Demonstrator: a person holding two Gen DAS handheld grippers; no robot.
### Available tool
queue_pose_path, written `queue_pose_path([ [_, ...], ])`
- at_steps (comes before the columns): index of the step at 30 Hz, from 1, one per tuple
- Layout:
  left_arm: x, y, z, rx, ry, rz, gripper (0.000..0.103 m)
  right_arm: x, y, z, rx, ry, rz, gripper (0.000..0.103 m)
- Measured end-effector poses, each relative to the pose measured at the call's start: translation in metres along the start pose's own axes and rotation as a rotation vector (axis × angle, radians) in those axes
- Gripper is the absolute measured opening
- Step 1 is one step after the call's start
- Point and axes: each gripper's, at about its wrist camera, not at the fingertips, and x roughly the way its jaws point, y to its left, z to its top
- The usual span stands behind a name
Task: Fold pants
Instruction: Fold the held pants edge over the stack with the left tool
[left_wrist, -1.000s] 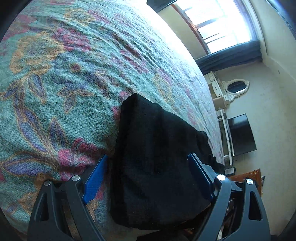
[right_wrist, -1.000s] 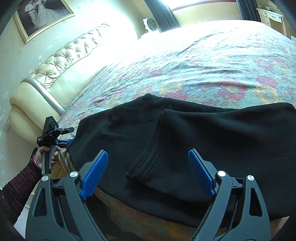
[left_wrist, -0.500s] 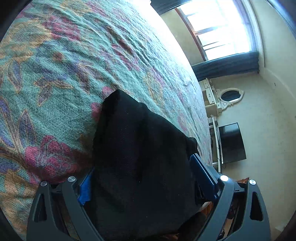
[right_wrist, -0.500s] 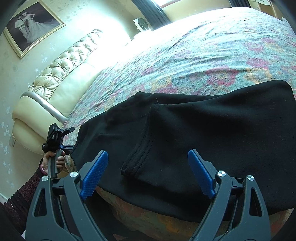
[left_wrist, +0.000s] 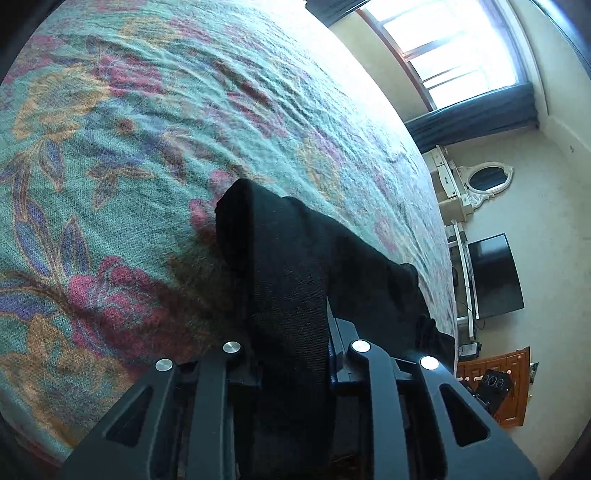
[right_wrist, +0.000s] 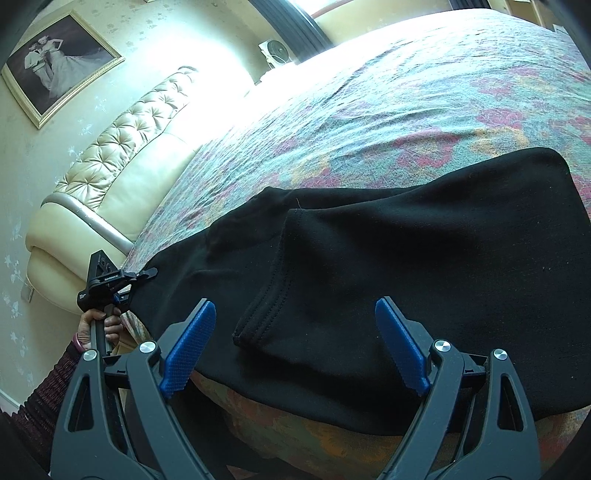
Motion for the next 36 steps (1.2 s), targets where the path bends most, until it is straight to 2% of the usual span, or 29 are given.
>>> queue_pose_path([
  [3, -0.011, -0.025, 0.002, 0.031, -0.027, -0.047, 0.02, -0.005, -0.004, 0.0, 0.01, -0.012, -0.002, 0.088],
  [9, -0.018, -0.087, 0.0, 0.118, -0.055, -0.074, 0.02, -0.012, -0.007, -0.002, 0.017, -0.024, 0.006, 0.088],
  [14, -0.004, -0.148, -0.009, 0.2, -0.059, -0.075, 0.02, -0.021, -0.008, -0.002, 0.025, -0.044, 0.015, 0.088],
  [19, 0.026, -0.208, -0.03, 0.324, -0.042, -0.05, 0.02, -0.029, -0.012, -0.004, 0.034, -0.062, 0.023, 0.088],
  [23, 0.066, -0.248, -0.057, 0.456, -0.013, -0.006, 0.02, -0.035, -0.016, -0.006, 0.045, -0.072, 0.03, 0.088],
  [27, 0.118, -0.269, -0.084, 0.537, 0.042, 0.067, 0.02, -0.041, -0.02, -0.007, 0.051, -0.081, 0.034, 0.088],
  [32, 0.176, -0.272, -0.111, 0.624, 0.11, 0.169, 0.02, -0.045, -0.026, -0.008, 0.07, -0.084, 0.04, 0.088],
  [36, 0.202, -0.268, -0.126, 0.66, 0.131, 0.237, 0.021, -0.046, -0.031, -0.01, 0.085, -0.081, 0.047, 0.088],
])
